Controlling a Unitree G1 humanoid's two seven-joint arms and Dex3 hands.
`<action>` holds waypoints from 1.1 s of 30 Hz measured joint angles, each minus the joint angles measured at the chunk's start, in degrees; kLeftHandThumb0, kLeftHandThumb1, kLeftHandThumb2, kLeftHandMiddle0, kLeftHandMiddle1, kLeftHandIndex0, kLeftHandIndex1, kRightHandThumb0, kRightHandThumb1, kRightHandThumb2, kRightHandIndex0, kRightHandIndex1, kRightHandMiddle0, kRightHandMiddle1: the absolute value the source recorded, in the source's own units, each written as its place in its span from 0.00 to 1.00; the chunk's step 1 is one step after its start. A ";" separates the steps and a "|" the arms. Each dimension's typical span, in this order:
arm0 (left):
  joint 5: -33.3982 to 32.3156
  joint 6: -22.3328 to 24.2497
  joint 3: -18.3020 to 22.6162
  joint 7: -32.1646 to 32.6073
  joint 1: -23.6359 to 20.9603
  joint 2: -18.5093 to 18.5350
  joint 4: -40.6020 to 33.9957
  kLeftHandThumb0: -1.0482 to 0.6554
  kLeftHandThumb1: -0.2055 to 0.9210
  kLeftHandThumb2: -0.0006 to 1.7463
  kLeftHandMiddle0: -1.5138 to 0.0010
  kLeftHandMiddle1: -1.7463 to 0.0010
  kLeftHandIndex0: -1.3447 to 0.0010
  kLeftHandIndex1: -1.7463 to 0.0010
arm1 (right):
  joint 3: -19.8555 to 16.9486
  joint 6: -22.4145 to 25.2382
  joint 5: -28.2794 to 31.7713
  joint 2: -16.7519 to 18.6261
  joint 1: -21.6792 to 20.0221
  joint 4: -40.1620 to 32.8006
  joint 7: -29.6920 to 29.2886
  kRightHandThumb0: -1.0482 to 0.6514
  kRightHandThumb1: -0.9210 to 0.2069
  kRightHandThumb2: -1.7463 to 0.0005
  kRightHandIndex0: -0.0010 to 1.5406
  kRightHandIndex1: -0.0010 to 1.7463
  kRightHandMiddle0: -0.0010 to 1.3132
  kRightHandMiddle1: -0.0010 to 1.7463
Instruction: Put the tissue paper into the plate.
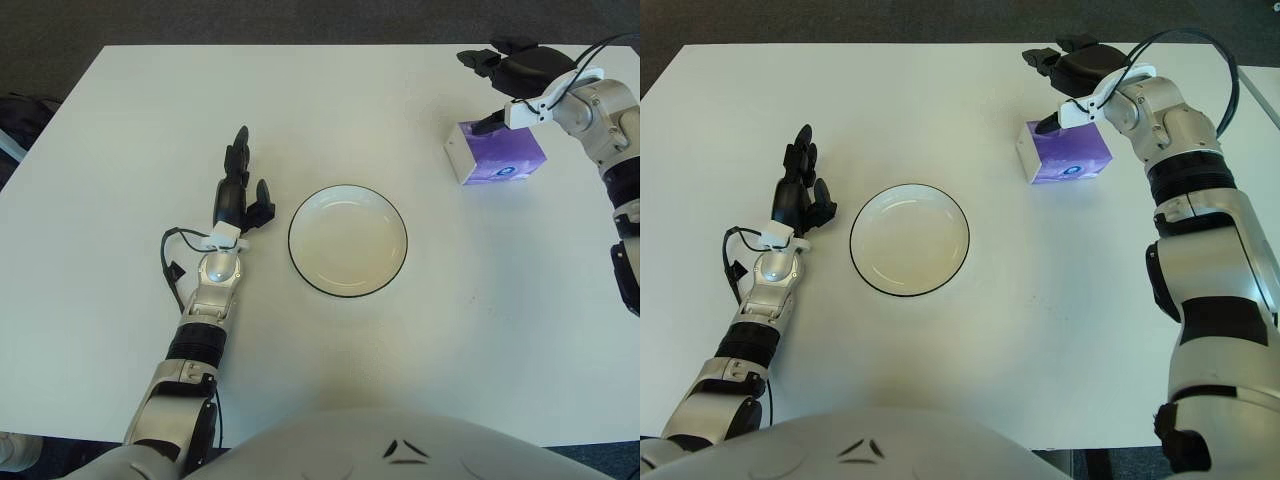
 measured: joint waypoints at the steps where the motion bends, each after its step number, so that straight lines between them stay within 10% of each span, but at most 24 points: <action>1: -0.02 -0.01 0.02 0.00 0.00 0.00 0.00 0.16 1.00 0.53 0.89 1.00 1.00 0.81 | 0.32 -0.14 -0.29 0.00 -0.13 0.27 -0.01 0.00 0.00 0.89 0.00 0.00 0.00 0.00; 33: -0.01 -0.01 0.33 -0.03 0.05 0.23 -0.09 0.16 1.00 0.54 0.88 1.00 1.00 0.82 | 3.18 -1.44 2.34 -0.72 -7.25 6.86 32.15 0.00 0.08 0.97 0.00 0.00 0.00 0.00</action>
